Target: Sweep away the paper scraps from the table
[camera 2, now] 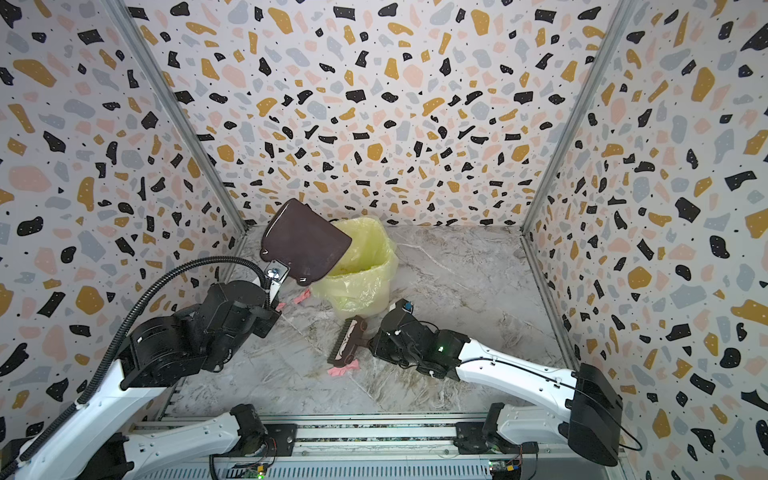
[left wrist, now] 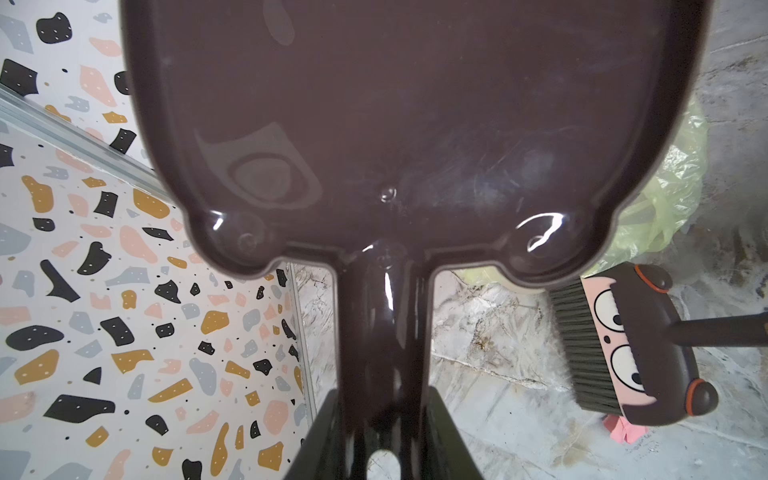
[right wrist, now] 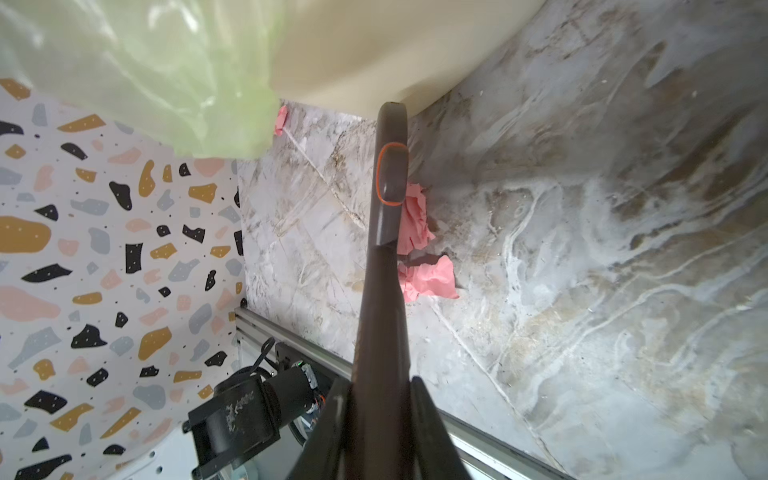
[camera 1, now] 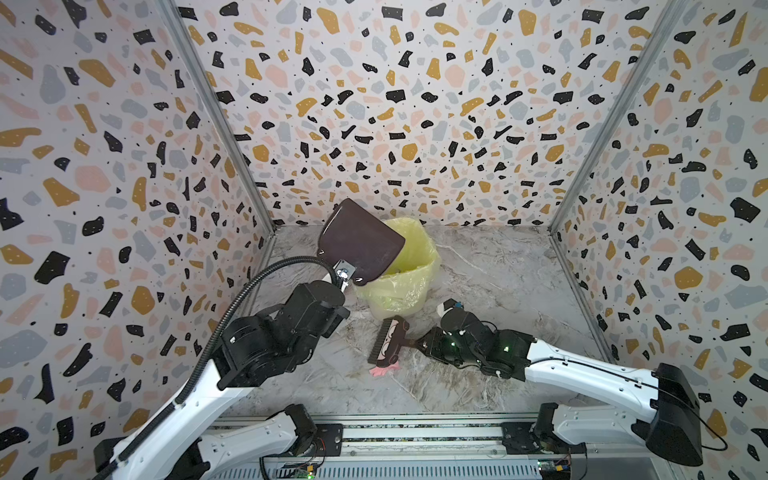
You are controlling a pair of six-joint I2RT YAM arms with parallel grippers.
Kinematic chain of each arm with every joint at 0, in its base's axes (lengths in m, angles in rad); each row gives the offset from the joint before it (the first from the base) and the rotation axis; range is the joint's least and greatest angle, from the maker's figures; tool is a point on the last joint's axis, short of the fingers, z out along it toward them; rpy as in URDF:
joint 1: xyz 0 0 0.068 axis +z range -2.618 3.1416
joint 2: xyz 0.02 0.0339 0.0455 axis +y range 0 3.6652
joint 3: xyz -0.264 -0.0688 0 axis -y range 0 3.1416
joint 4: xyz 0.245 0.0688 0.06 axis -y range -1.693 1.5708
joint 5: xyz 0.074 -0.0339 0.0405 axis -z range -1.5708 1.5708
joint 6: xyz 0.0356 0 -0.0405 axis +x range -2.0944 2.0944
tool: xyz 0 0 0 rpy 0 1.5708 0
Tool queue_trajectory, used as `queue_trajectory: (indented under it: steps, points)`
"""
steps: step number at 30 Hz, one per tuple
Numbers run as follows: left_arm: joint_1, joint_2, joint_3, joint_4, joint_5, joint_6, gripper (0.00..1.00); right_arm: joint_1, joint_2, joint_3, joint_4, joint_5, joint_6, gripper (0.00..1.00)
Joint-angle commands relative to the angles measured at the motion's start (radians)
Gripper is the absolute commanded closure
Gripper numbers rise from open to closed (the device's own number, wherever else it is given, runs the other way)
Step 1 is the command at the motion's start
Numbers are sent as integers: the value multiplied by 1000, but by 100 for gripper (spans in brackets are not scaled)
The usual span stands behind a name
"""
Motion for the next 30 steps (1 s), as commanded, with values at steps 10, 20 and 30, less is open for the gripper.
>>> queue_trajectory:
  steps: [10, 20, 30]
  points:
    - [-3, 21, 14, 33, 19, -28, 100, 37, 198, 177, 12, -162, -292, 100]
    - [-3, 20, 14, 25, 41, -45, 100, -51, 98, 73, -186, -153, -355, 100]
    - [-3, 23, 28, 19, 145, -47, 100, -191, -140, -21, -443, -147, -406, 100]
